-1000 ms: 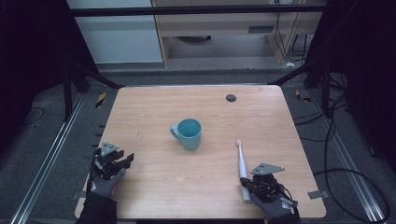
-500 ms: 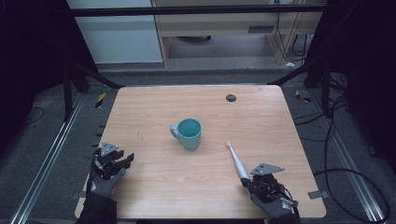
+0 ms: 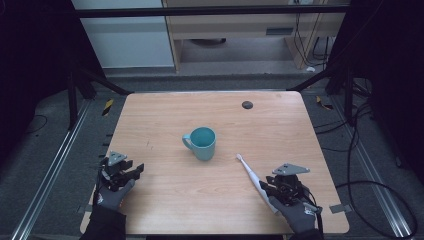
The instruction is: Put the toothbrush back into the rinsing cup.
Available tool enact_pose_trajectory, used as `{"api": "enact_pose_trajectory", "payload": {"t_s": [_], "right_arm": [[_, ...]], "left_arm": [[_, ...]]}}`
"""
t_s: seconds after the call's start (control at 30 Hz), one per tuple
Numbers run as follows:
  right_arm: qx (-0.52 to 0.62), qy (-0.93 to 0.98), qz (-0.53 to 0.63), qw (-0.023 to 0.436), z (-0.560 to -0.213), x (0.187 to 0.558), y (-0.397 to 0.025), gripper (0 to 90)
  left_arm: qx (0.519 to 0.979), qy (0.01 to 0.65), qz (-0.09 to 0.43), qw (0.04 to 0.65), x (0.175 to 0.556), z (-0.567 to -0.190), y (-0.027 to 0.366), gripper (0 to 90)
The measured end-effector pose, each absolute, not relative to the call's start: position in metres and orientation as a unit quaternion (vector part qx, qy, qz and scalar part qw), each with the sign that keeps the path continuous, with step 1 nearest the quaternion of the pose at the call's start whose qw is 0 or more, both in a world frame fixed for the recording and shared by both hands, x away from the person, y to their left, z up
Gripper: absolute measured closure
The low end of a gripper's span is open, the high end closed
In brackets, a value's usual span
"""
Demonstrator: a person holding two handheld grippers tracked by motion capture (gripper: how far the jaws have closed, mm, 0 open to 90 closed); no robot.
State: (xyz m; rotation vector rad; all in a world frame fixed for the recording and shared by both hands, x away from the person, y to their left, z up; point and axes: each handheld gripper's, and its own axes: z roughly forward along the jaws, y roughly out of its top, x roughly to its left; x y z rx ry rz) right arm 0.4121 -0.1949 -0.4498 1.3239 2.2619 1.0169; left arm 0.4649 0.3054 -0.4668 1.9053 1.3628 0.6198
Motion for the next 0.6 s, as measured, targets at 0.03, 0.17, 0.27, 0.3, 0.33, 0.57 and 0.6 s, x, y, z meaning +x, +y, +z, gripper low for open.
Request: {"api": "enact_pose_trajectory", "payload": {"t_s": [0.03, 0.17, 0.27, 0.3, 0.33, 0.57, 0.6], "right_arm": [[0.466, 0.795, 0.353, 0.163, -0.447, 0.415, -0.195, 60.4], [0.472, 0.796, 0.343, 0.165, -0.440, 0.420, -0.194, 53.8], [0.472, 0.804, 0.323, 0.164, -0.437, 0.423, -0.193, 48.9], [0.474, 0.805, 0.318, 0.163, -0.436, 0.424, -0.193, 48.7], [0.472, 0.806, 0.314, 0.170, -0.435, 0.425, -0.192, 48.6], [0.462, 0.821, 0.292, 0.165, -0.426, 0.431, -0.184, 46.8], [0.463, 0.822, 0.288, 0.162, -0.425, 0.431, -0.184, 46.7]], "left_arm": [[0.736, 0.526, 0.239, 0.353, 0.465, -0.467, 0.306, 48.5], [0.738, 0.524, 0.237, 0.353, 0.466, -0.468, 0.305, 45.8], [0.741, 0.520, 0.239, 0.351, 0.466, -0.468, 0.304, 44.2], [0.741, 0.520, 0.238, 0.351, 0.466, -0.468, 0.305, 43.9], [0.741, 0.520, 0.238, 0.352, 0.466, -0.467, 0.305, 43.7], [0.743, 0.518, 0.237, 0.352, 0.466, -0.468, 0.304, 42.2], [0.743, 0.518, 0.237, 0.352, 0.466, -0.468, 0.304, 42.2]]}}
